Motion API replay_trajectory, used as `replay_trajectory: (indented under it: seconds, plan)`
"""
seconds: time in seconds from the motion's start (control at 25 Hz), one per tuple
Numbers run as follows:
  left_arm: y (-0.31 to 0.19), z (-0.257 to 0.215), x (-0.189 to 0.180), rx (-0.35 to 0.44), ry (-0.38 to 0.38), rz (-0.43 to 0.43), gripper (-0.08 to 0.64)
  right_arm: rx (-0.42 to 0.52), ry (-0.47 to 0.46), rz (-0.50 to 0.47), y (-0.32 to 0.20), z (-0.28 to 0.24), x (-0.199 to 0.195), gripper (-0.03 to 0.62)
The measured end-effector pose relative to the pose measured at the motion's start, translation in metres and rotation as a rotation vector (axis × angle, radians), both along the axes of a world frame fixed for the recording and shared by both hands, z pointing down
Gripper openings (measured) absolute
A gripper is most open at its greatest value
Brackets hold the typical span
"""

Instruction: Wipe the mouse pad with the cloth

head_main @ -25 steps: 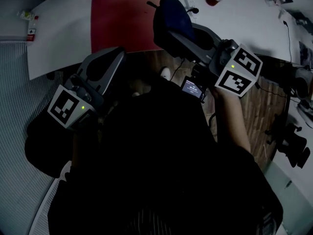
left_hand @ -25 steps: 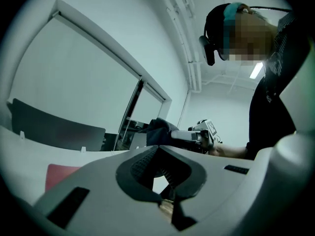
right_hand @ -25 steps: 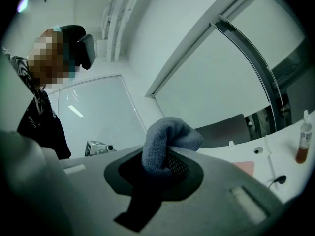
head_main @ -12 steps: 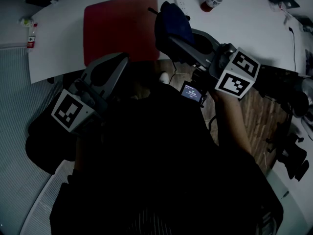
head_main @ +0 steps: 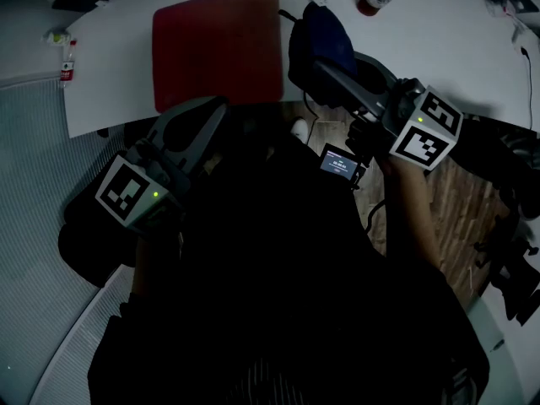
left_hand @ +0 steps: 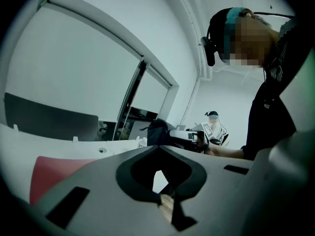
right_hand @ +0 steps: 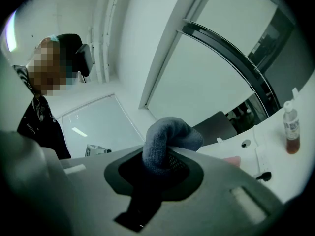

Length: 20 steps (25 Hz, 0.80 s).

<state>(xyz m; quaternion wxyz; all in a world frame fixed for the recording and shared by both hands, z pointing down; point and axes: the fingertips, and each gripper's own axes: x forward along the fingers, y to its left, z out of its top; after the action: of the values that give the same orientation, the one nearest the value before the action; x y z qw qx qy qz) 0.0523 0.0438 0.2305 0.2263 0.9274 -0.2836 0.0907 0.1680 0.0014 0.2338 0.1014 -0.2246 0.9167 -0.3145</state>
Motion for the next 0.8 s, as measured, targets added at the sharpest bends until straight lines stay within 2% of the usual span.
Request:
replay_trajectory:
  seconds: [0.2,0.4,0.52,0.6,0.8]
  plan:
    - [-0.001,0.018,0.004,-0.045,0.022,0.075,0.008,-0.023,0.016,0.06,0.003,0.011,-0.005,0.064]
    - [-0.025,0.019,0.019,-0.02,0.031,0.191,0.008,-0.044,0.022,0.185,0.004,0.013,0.02,0.064]
    - [-0.042,0.013,0.018,-0.005,0.045,0.227,0.008,-0.046,-0.028,0.225,-0.002,0.001,0.026,0.064]
    - [-0.054,0.012,0.011,0.0,0.061,0.248,0.008,-0.041,-0.039,0.249,-0.01,-0.009,0.022,0.064]
    - [-0.096,0.016,-0.034,-0.013,0.112,0.251,0.008,-0.022,0.042,0.264,-0.046,-0.018,-0.022,0.064]
